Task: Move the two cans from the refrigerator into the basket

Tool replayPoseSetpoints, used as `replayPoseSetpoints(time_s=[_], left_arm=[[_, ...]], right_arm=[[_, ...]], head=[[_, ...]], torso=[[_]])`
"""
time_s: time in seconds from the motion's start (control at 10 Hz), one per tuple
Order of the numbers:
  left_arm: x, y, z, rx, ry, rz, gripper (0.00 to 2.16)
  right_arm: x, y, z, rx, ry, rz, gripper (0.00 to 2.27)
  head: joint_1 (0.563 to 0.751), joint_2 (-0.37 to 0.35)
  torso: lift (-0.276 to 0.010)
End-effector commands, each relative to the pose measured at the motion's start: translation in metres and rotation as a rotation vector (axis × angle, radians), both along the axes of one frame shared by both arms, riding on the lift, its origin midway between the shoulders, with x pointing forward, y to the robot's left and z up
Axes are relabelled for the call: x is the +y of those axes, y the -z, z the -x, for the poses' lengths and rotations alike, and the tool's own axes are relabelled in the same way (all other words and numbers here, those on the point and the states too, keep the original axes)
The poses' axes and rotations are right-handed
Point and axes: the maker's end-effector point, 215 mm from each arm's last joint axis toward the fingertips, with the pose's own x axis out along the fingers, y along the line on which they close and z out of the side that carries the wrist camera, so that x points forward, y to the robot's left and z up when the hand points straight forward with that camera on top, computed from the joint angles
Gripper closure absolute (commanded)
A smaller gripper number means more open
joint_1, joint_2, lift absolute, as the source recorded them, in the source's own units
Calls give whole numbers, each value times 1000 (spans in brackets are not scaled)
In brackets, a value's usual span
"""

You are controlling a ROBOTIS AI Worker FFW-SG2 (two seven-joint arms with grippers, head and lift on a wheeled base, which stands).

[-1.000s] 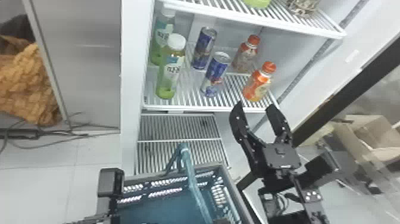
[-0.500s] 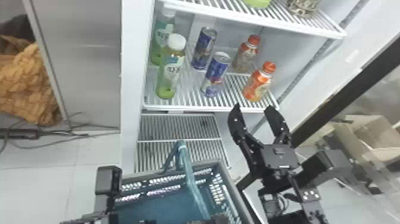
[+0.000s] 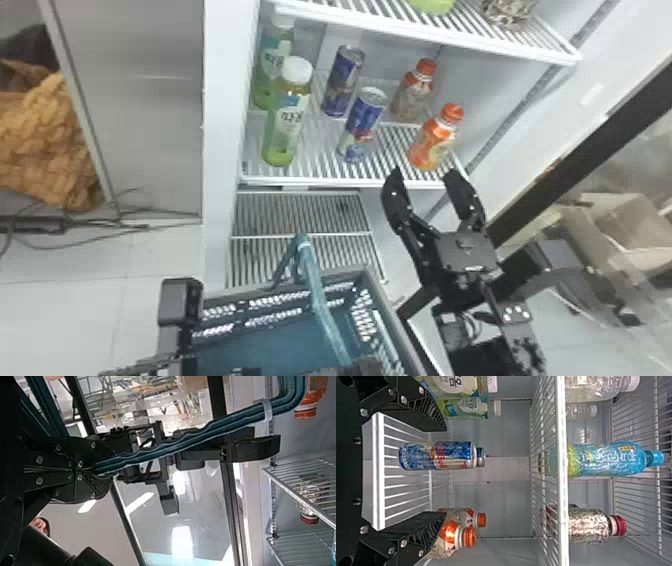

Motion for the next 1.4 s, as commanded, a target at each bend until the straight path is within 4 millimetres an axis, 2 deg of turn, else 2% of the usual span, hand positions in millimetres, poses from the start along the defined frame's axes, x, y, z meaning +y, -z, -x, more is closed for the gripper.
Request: replayPoseSetpoints(time_s=[0.0,0.5,0.8,1.3], left_arm=[[1,0,-1,3,-5,1,1179],[0,0,1,4,-1,2,1179],[0,1,4,8,10,-2,1181],[0,1,5,11,17,-2,1179]], right_arm=[[-1,2,-7,-3,-6,0,279],[1,9,-34,1,-33,5,234],[13,17,-49,6,-60,-9,101],[20,31,-64,31,-74,-11,91]], head=[[695,-350],[695,-350],[695,-350],[695,-350]], torso=[[-276],[-276],[-276],[-276]])
